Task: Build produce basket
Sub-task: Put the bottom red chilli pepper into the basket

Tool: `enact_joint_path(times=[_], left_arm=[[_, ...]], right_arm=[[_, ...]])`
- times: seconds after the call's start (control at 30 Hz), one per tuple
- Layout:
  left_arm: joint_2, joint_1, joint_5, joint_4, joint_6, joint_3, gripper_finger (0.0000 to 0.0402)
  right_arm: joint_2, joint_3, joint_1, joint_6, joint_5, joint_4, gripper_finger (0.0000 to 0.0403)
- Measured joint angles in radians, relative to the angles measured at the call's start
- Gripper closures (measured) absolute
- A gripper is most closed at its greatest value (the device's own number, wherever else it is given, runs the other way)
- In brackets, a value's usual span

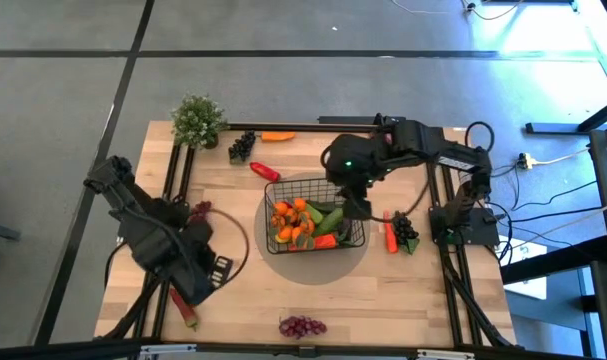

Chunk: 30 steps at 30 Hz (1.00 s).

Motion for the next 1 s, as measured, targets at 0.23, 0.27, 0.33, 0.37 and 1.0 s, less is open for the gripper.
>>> enact_joint_path(times=[0.23, 0.27, 0.33, 0.37, 1.0], left_arm=[[0.0, -0.137, 0.126, 0.107, -0.299, -0.147, 0.0335], [0.0, -0.148, 0.137, 0.144, -0.299, -0.17, 0.0335], [0.001, -0.167, 0.134, 0.213, -0.298, -0.211, 0.0335], [0.001, -0.175, 0.133, 0.243, -0.298, -0.231, 0.0335], [0.001, -0.298, 0.12, 0.37, -0.384, -0.346, 0.0335]], right_arm=[[-0.014, -0.008, 0.0, -0.168, -0.244, 0.002, 0.031], [-0.014, -0.02, 0.0, -0.19, -0.26, 0.003, 0.031], [-0.014, -0.052, 0.0, -0.223, -0.296, 0.007, 0.031], [-0.014, -0.07, 0.0, -0.236, -0.314, 0.011, 0.031], [-0.007, -0.192, 0.001, -0.34, -0.465, 0.257, 0.031]])
